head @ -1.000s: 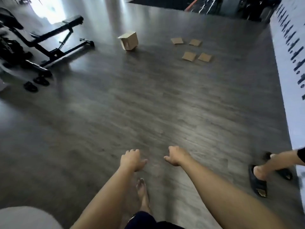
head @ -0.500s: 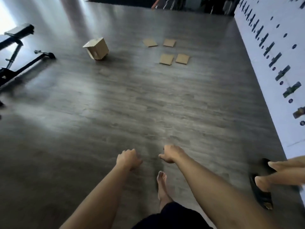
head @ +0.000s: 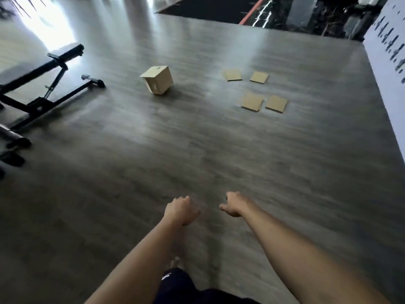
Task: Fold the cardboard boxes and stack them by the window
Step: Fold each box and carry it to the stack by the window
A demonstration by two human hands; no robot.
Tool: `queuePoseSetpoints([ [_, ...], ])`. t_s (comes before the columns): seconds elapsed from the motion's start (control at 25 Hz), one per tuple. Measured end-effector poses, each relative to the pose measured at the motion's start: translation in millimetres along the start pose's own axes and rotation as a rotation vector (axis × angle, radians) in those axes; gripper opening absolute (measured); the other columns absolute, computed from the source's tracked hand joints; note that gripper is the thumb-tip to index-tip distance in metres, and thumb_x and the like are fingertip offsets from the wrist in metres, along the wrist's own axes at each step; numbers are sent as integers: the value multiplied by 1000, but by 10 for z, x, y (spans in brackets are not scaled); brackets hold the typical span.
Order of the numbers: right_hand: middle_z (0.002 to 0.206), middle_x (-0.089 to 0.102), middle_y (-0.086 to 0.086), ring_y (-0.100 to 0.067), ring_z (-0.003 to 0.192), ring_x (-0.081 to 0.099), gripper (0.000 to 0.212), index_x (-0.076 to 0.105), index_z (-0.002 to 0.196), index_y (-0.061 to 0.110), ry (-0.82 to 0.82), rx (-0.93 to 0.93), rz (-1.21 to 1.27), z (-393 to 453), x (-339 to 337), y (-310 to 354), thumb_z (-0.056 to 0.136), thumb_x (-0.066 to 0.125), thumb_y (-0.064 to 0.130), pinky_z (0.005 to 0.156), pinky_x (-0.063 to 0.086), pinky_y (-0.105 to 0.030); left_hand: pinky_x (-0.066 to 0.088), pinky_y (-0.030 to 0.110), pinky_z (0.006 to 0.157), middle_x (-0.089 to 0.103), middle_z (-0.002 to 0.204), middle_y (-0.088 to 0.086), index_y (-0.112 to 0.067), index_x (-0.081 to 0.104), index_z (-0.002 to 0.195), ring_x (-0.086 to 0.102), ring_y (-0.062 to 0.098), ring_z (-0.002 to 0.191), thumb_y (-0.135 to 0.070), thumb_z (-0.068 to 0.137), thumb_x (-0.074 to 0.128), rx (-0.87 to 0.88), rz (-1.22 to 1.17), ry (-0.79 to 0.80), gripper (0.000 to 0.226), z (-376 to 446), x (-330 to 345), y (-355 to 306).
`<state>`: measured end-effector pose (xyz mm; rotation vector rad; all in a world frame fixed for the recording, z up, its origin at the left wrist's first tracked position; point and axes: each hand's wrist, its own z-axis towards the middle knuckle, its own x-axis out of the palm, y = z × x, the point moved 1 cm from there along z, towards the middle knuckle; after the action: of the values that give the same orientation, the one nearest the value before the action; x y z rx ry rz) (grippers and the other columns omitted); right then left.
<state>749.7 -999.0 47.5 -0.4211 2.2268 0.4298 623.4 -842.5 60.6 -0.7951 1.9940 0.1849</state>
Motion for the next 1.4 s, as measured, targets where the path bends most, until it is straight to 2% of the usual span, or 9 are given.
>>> queuePoseSetpoints([
  [0.4, 135, 58, -14, -33, 122, 56, 58, 55, 133, 14, 25, 38, 30, 2138, -1392, 918, 92, 56, 55, 98, 49, -38, 43, 39, 104, 56, 136, 8, -16, 52, 133, 49, 29, 128, -52, 91, 53, -28, 37, 28, 56, 2384, -1452, 568],
  [0.52, 133, 59, -13, -33, 120, 58, 56, 55, 132, 18, -7, 43, 55, 2718, -1860, 1133, 92, 53, 57, 95, 49, -38, 42, 39, 104, 55, 137, 8, -17, 51, 135, 49, 28, 129, -55, 91, 53, -22, 31, 33, 59, 3077, -1967, 605],
  [0.84, 133, 61, -14, -32, 122, 57, 53, 58, 128, 13, 37, 26, 45, 4283, -2755, 1245, 92, 57, 51, 97, 49, -37, 42, 39, 103, 56, 137, 9, -16, 51, 137, 49, 28, 129, -55, 91, 54, -22, 62, 49, 61, 4701, -2830, 353],
  [1.0, 133, 61, -12, -31, 121, 58, 52, 59, 127, 15, 67, 8, -16, 5299, -3483, 1230, 91, 54, 52, 95, 49, -35, 41, 41, 104, 54, 139, 9, -15, 49, 138, 47, 28, 131, -55, 94, 52, -63, 36, 60, 60, 5579, -3380, 108],
  [1.2, 136, 59, -13, -32, 124, 56, 57, 57, 132, 16, 38, -76, -13, 6352, -4476, 1469, 92, 56, 55, 100, 48, -37, 40, 41, 106, 53, 140, 8, -15, 48, 139, 46, 28, 132, -57, 93, 51, -119, -24, 13, 62, 6514, -4068, -92],
  [1.4, 136, 59, -13, -32, 125, 56, 57, 57, 132, 16, 43, -95, -39, 7280, -5105, 1605, 91, 57, 56, 100, 47, -37, 42, 41, 104, 56, 137, 9, -16, 52, 134, 48, 29, 130, -58, 91, 53, -159, -37, 19, 61, 7451, -4534, -153],
])
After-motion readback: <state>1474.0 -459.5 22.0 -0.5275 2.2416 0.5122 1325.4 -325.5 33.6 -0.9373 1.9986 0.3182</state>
